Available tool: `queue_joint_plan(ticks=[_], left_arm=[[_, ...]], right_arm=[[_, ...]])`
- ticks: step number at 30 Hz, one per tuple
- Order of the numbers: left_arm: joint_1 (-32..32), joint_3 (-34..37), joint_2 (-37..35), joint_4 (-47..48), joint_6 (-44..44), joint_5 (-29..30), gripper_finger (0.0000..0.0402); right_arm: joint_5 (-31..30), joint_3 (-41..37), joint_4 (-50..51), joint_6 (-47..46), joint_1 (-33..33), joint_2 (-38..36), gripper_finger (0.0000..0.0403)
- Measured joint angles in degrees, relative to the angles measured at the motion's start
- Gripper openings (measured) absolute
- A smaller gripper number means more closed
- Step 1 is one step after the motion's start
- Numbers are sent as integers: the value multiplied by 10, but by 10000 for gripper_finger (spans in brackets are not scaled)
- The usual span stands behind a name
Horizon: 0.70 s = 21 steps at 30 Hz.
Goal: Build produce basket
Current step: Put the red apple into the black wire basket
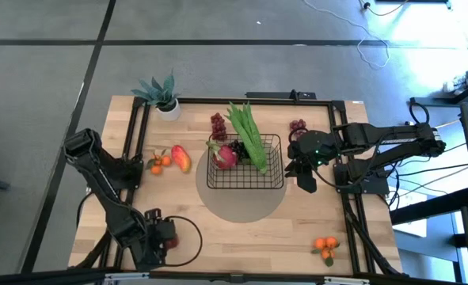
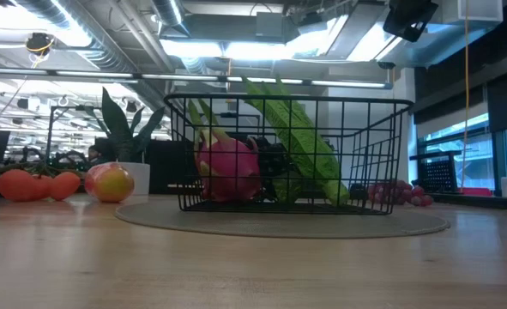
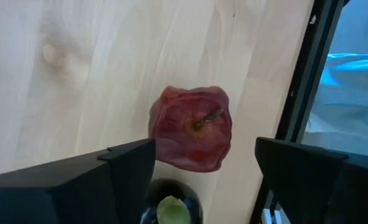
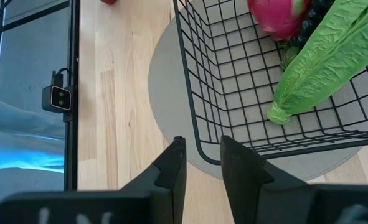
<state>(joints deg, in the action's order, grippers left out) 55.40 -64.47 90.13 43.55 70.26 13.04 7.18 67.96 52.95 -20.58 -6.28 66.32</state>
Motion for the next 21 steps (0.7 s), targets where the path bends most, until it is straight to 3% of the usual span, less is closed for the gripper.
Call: queue_joint_plan(ticks=[8, 21], left_arm=[[0, 0, 0, -4, -4, 0, 315], [0, 21, 0, -24, -16, 16, 320]], right_arm=[[0, 0, 0, 0, 0, 0, 84], [0, 0, 0, 0, 0, 0, 84]])
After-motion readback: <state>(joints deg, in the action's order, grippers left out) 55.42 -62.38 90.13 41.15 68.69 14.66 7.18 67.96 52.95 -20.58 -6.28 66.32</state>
